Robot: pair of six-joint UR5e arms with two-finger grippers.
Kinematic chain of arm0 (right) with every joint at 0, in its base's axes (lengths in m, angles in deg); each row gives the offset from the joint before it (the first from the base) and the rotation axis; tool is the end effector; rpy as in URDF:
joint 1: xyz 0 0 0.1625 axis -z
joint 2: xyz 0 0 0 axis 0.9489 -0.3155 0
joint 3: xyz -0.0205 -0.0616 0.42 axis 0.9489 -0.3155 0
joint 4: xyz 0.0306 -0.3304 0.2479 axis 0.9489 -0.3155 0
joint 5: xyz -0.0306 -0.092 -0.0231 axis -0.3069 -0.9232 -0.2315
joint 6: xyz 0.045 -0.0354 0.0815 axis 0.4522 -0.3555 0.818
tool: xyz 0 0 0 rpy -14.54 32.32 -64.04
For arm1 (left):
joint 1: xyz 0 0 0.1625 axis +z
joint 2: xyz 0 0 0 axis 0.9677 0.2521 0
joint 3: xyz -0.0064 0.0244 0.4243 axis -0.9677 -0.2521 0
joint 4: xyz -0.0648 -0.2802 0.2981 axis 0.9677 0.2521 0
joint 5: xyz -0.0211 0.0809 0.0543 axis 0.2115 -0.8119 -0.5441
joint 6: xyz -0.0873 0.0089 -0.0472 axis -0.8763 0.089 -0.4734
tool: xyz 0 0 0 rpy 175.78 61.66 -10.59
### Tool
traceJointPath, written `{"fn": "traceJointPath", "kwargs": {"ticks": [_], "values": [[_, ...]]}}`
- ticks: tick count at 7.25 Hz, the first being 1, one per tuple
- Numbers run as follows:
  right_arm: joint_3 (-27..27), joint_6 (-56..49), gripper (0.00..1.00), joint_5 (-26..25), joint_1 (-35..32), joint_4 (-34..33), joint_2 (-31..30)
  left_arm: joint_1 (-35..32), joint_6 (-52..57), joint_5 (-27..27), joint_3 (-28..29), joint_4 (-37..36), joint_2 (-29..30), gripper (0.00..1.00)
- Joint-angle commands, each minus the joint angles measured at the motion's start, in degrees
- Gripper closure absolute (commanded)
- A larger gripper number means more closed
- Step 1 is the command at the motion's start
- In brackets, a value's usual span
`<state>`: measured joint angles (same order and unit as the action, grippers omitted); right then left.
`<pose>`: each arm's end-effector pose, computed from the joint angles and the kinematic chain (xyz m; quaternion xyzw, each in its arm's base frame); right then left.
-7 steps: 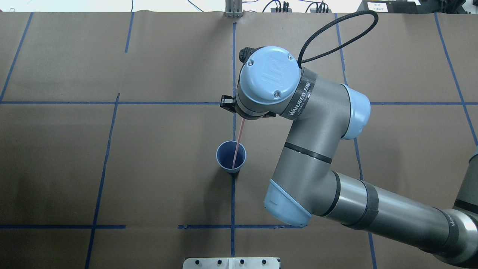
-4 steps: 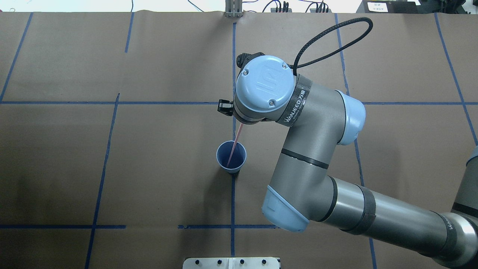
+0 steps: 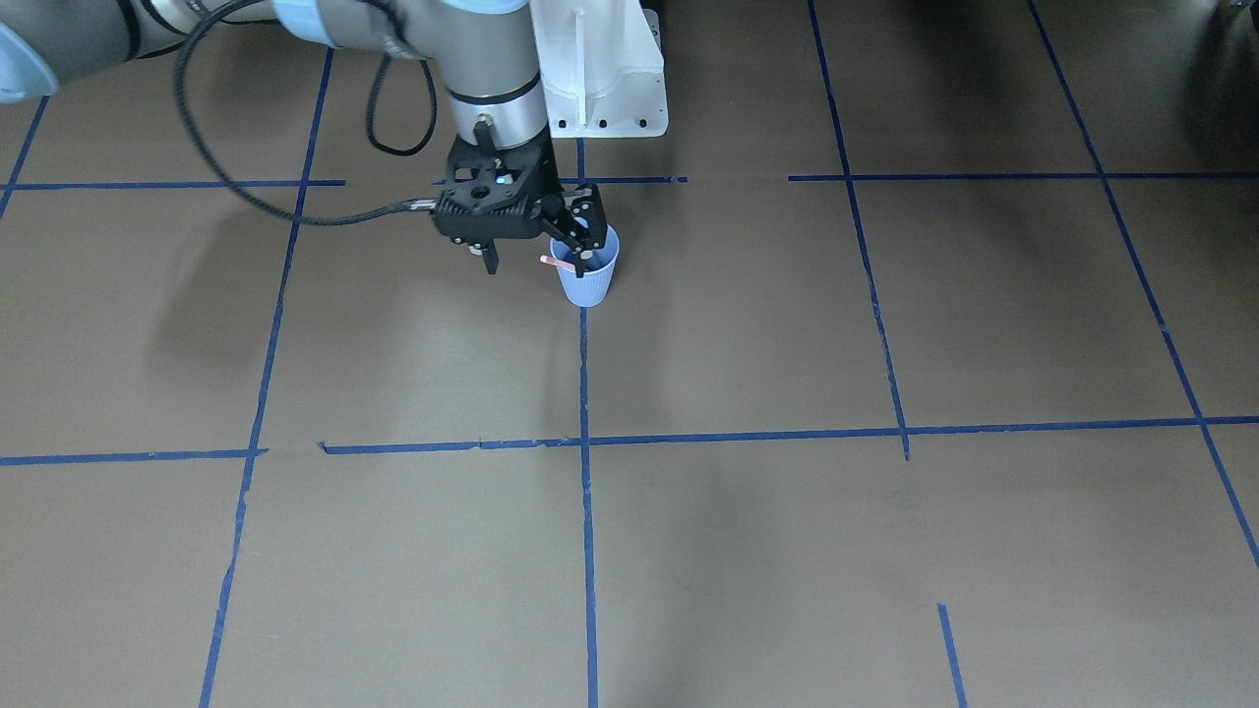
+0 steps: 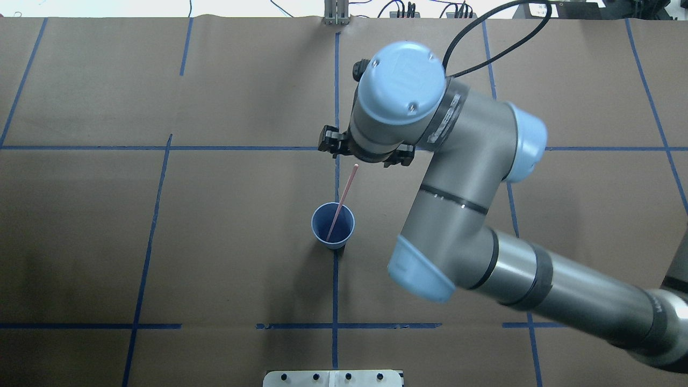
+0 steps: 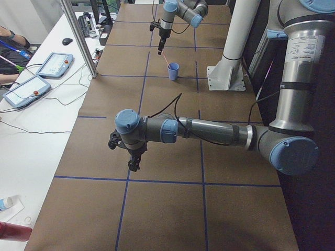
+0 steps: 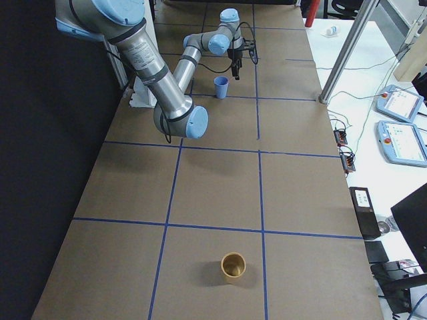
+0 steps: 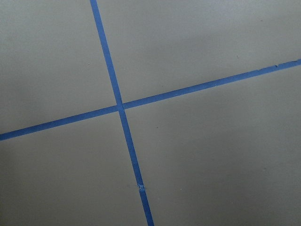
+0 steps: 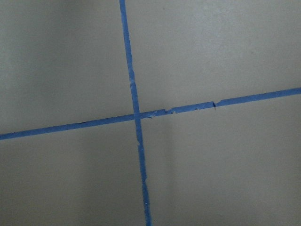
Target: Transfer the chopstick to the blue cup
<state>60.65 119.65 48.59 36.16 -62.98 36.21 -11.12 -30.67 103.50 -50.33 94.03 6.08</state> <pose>-0.4666 -0.4624 0.1235 0.0577 -0.4126 0.1011 0.9034 -0.0283 -0.5153 0.6005 0.0493 0.4033 0.1173 0.9062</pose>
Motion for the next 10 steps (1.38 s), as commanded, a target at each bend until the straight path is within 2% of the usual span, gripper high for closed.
{"fn": "traceJointPath", "kwargs": {"ticks": [1, 2, 4, 8, 10], "values": [[0.0, -14.69, 0.0, 9.19, -8.8, -7.59, -1.22, 0.04, 0.44, -0.29, -0.23, 0.01, -0.04, 0.0], [0.0, -22.7, 0.0, 14.19, -14.33, -7.8, -4.54, 0.04, 0.44, -0.47, -0.14, 0.01, -0.04, 0.0], [0.0, -41.66, 0.0, 20.1, -24.0, -7.8, -12.35, 0.04, 0.27, -0.82, 0.64, -0.16, -0.74, 0.0], [0.17, -74.11, 0.0, 26.35, -39.22, -7.01, -30.18, 0.04, 0.18, -1.7, 2.14, -0.25, -2.14, 0.0], [0.18, -83.57, 0.0, 26.36, -47.39, -3.0, -41.34, 0.04, 0.09, -1.61, 2.06, -0.25, -3.03, 0.0]]}}
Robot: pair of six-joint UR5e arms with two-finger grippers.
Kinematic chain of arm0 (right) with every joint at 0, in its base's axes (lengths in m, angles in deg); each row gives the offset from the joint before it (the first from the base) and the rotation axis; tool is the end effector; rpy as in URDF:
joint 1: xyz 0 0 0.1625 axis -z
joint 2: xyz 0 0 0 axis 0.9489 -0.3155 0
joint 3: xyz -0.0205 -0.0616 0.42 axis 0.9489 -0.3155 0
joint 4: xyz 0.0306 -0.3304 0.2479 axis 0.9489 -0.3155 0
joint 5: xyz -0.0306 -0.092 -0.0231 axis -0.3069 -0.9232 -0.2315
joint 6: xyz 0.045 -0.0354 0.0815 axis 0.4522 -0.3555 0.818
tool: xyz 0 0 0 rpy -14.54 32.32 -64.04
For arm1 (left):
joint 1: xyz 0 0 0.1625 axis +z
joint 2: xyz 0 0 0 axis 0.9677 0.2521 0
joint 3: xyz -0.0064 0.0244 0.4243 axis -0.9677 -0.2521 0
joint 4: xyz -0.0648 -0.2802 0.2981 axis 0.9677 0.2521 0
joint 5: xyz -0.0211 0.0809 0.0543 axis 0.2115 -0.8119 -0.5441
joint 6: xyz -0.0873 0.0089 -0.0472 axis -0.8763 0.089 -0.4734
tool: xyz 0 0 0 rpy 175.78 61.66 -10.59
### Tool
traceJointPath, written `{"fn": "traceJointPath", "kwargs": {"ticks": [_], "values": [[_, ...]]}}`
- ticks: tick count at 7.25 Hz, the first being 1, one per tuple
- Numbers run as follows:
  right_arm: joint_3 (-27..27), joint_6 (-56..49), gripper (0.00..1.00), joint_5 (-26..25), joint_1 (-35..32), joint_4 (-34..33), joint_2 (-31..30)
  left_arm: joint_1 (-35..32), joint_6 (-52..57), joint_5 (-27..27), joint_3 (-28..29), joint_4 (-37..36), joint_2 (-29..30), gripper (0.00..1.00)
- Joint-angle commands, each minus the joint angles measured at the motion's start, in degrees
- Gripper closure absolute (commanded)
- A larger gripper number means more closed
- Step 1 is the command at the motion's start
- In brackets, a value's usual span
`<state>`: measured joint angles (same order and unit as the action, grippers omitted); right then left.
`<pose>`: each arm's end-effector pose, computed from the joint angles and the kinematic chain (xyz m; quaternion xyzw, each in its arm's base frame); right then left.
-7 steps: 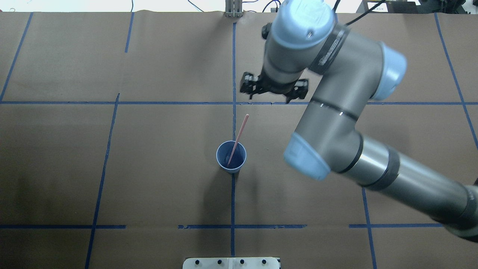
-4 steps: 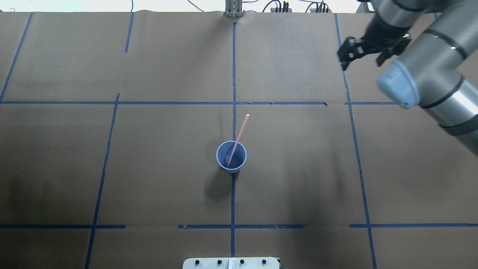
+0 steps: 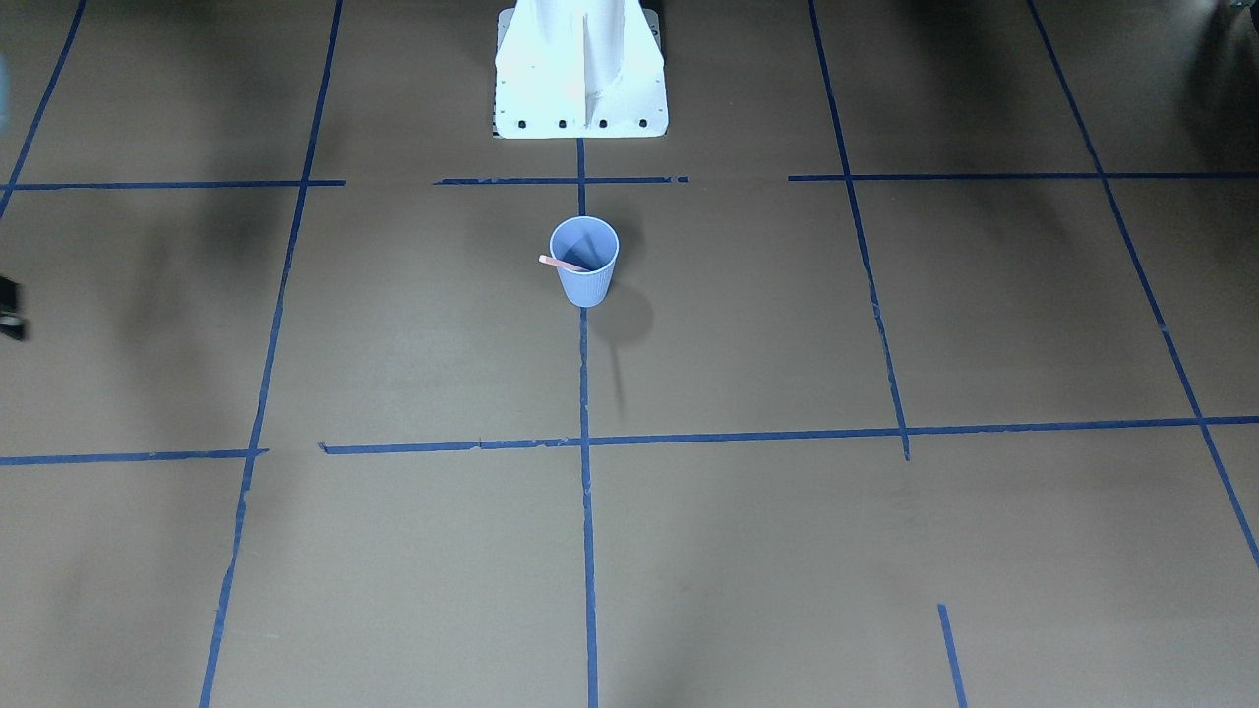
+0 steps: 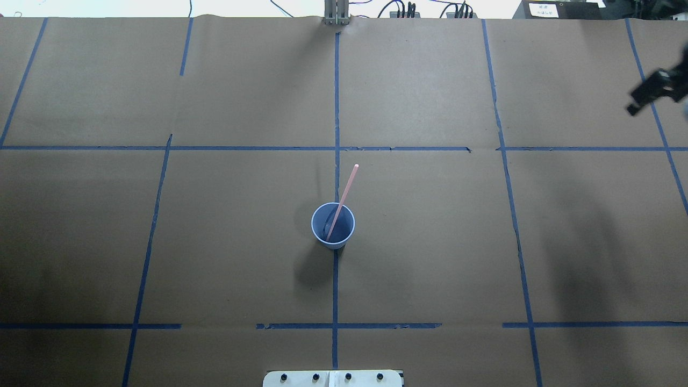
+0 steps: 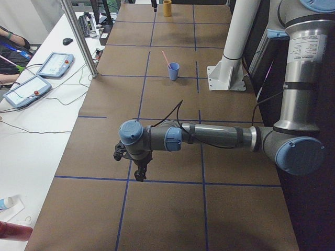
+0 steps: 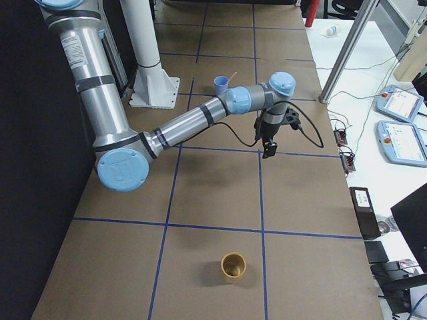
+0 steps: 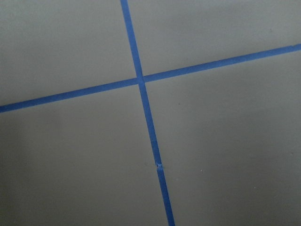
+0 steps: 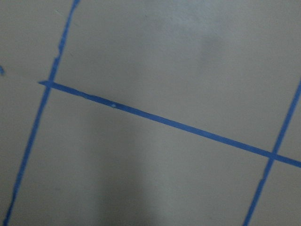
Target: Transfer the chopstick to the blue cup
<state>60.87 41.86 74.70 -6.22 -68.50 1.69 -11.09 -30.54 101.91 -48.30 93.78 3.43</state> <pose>-0.0499 -0.5475 0.4855 0.0335 -0.3606 -0.1501 0.9199 -0.0313 -0.4927 0.6435 0.0096 0.3929 0.1020 0.9139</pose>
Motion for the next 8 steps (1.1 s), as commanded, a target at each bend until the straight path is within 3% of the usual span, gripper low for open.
{"fn": "traceJointPath", "kwargs": {"ticks": [1, 3, 8], "values": [[-0.31, -5.81, 0.0, 0.09, -6.96, 6.12, -11.66, -0.09, 0.05, -0.12, -0.06, 0.0, -0.46, 0.0], [-1.7, -5.46, 0.01, -0.27, -7.33, 10.89, -17.05, -0.09, 0.14, -0.12, -0.85, 0.0, -1.25, 0.0], [-2.24, -1.77, 0.0, 0.08, -7.25, 11.43, -16.9, -0.09, 0.14, -0.03, -1.2, 0.08, -1.17, 0.0]]}}
